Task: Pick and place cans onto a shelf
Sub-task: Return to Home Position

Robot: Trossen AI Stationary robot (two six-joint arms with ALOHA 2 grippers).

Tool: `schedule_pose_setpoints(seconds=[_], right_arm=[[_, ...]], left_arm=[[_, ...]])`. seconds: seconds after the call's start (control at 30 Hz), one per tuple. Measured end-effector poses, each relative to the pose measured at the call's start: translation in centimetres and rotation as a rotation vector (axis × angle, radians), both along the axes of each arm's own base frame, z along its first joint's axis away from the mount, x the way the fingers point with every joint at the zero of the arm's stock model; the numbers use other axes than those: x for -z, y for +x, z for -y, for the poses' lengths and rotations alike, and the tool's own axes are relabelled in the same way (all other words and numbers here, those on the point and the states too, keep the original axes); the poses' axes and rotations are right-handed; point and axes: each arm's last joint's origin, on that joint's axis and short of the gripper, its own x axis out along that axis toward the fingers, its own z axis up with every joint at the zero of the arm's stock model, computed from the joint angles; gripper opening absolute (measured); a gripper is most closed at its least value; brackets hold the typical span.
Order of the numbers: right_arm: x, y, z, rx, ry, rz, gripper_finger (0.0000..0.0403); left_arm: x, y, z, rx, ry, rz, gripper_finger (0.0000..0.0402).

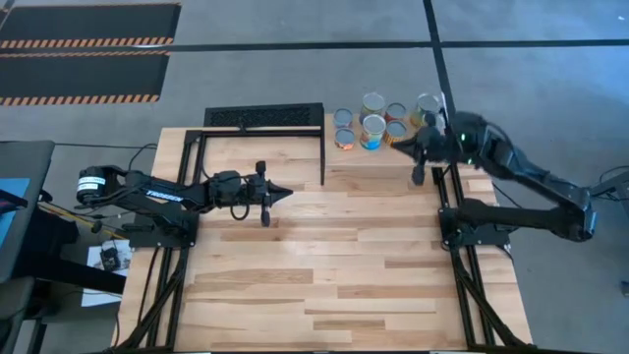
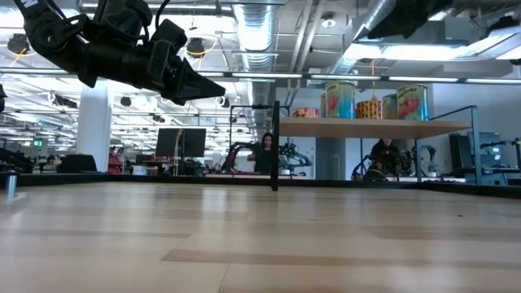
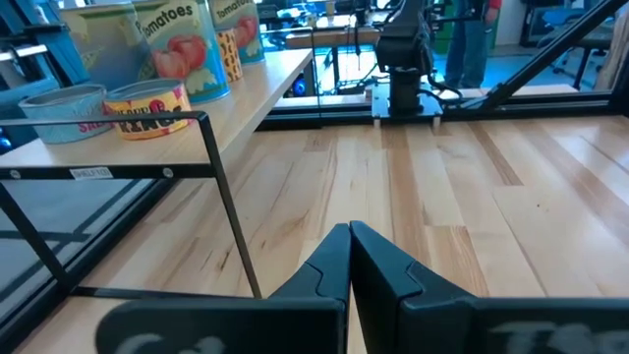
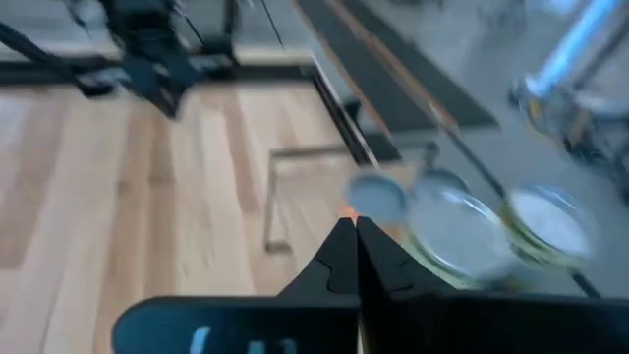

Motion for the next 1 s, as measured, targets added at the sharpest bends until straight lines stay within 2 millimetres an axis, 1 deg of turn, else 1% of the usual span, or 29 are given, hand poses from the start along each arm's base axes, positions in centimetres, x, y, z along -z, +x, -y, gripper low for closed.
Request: schedule_pose_setpoints(seconds=[0.13,0.23,0.33,0.5,0.63,0.7,0.8,1.0], right_arm=[[3.1,0.7,-1.2,-0.074,-0.035,0.143,0.0004],[5.6,1.1,-1.8,-0.111,-0.032,0.212,0.0004],[7.7,1.3,-2.4,-0.139,-0.032,0.275,0.0004],[11.1,1.0,-3.2,-0.113,-0.038,0.332,0.0003],[13.2,0.4,-3.7,-0.112,-0.037,0.386,0.0003],[14.1,0.0,-3.8,-0.093,-0.032,0.402,0.0003],[14.9,-0.4,-4.0,-0.081,-0.031,0.406,0.0003],[15.4,-1.6,-4.4,0.002,-0.062,0.451,0.0002]], left_arm=[[-0.1,0.0,-0.2,0.007,-0.011,0.017,0.0],[-0.1,-0.1,-0.5,0.027,-0.036,0.021,0.0],[-0.2,-0.2,-0.9,0.027,-0.043,0.023,0.0],[-0.4,-0.3,-1.4,0.048,-0.066,0.048,0.0],[-0.4,-0.3,-1.5,0.063,-0.071,0.055,0.0],[-0.5,-0.3,-1.5,0.056,-0.066,0.056,0.0],[-0.5,-0.3,-1.6,0.049,-0.056,0.057,0.0],[-0.6,-0.6,-2.6,0.007,-0.048,0.067,0.0]])
